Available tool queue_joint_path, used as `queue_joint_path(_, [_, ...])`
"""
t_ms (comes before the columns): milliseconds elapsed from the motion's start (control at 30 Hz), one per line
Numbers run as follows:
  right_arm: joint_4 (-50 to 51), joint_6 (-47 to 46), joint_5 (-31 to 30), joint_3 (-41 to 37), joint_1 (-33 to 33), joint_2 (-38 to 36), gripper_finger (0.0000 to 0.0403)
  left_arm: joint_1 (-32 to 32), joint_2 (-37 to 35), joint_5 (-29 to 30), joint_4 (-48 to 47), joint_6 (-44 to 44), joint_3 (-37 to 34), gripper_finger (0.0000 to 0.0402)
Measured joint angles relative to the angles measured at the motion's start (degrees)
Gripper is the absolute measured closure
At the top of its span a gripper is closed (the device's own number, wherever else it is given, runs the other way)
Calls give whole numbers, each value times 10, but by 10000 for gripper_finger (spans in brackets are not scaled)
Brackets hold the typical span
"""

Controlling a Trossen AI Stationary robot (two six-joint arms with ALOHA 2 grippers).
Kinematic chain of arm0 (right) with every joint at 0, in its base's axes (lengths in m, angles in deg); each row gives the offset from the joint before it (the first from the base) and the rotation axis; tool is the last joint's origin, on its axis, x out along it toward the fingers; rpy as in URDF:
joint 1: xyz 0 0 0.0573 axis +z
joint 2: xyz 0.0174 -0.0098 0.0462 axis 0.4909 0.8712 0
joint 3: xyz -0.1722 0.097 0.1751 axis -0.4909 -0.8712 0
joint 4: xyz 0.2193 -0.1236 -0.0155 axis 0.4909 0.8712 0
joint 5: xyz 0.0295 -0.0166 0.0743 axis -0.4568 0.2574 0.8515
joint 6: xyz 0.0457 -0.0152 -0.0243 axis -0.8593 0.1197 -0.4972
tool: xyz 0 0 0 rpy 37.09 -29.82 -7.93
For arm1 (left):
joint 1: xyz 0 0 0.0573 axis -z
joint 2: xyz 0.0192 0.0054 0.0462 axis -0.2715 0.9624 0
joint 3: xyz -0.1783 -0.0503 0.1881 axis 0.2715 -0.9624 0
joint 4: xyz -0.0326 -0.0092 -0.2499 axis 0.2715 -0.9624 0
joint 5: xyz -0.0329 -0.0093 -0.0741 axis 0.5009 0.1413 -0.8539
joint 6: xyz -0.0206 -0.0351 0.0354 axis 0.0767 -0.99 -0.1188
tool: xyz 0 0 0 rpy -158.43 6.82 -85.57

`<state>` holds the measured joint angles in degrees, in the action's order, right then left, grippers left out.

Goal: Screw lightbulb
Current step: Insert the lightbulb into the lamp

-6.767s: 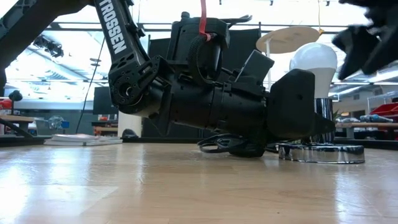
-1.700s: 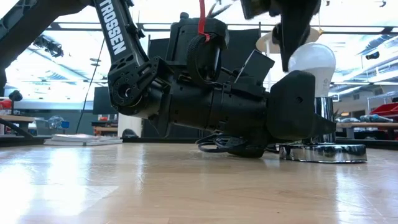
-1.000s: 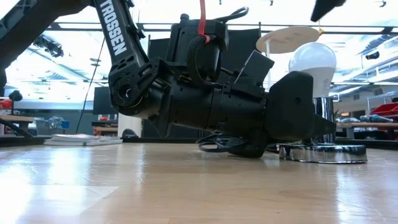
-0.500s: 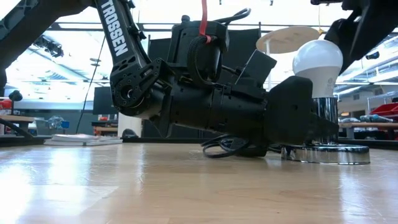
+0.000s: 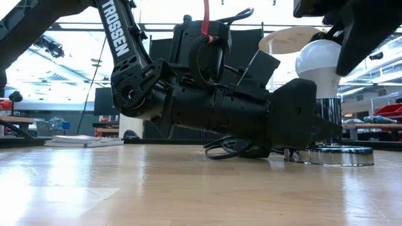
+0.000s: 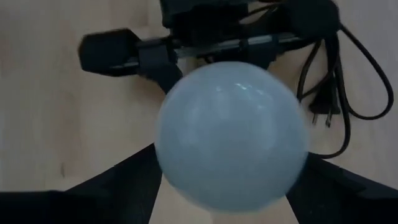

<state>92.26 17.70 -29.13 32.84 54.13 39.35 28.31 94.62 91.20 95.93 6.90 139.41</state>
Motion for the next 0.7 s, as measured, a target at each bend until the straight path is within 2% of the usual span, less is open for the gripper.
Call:
queue_joint_path(300, [97, 39, 2, 103, -9, 86, 89, 0, 0, 1, 0, -10, 0, 203])
queue_joint_path(500, [153, 108, 2, 170, -11, 151, 89, 1, 0, 1, 0, -10, 0, 203])
queue_joint_path(700, [182, 167, 17, 214, -26, 176, 92, 1, 0, 0, 0, -10, 0, 203])
